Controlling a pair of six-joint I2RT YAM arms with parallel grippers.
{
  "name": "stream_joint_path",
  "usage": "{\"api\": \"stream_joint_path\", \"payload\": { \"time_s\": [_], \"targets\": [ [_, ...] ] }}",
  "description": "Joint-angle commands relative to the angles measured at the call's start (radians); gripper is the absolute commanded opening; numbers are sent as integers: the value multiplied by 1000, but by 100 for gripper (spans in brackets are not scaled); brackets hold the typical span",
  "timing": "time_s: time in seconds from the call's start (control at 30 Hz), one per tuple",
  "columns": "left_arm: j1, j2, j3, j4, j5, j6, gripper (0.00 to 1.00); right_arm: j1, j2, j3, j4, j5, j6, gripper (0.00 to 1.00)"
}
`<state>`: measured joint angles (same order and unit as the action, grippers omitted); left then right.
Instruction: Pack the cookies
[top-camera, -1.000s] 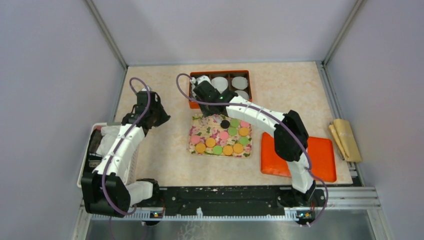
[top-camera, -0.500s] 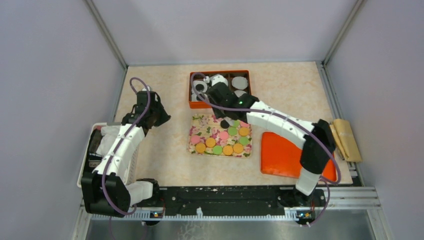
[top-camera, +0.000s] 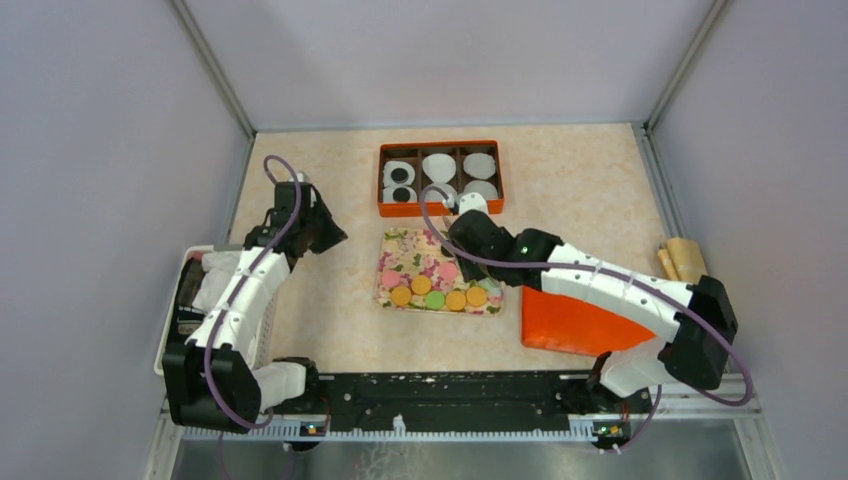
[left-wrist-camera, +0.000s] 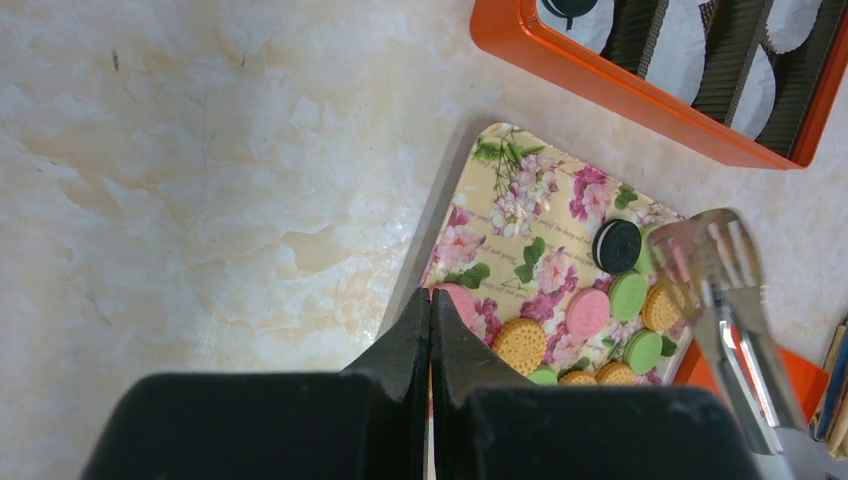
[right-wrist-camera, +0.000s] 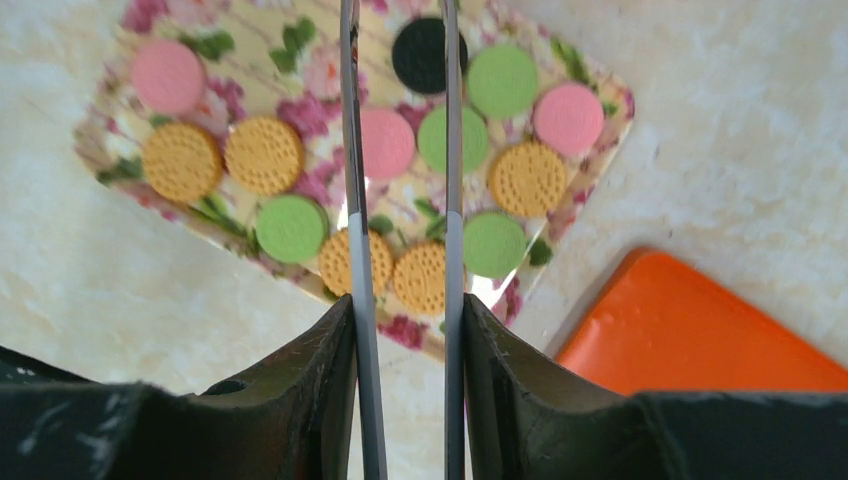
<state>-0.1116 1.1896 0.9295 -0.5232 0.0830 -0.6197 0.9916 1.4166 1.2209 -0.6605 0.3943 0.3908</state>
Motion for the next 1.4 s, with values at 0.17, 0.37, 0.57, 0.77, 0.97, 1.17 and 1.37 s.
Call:
{"api": "stream_joint_path", "payload": {
  "time_s": [0.17, 0.37, 0.57, 0.77, 0.97, 1.17, 1.37],
  "targets": [
    [4, -5, 19, 39, 53, -16, 0, 18, -136, -190, 20, -26, 159, 36],
    [4, -7, 15, 38, 56, -20, 0, 18, -128, -226, 41, -24, 166, 40],
    [4, -9, 15, 35, 52, -18, 0, 19, -86, -217, 68, -44, 161, 42],
    [4, -10, 14, 34, 43, -15, 0, 18, -34, -179, 86, -42, 139, 42],
    [4, 0, 6, 38, 45, -16, 0, 17, 47, -139, 53, -35, 139, 42],
    [4, 9, 3, 43, 46, -13, 0, 19, 65, -120, 44, -28, 133, 29],
    [4, 12, -1, 40, 46, -14, 0, 19, 66, -53, 5, -14, 109, 16]
  ]
}}
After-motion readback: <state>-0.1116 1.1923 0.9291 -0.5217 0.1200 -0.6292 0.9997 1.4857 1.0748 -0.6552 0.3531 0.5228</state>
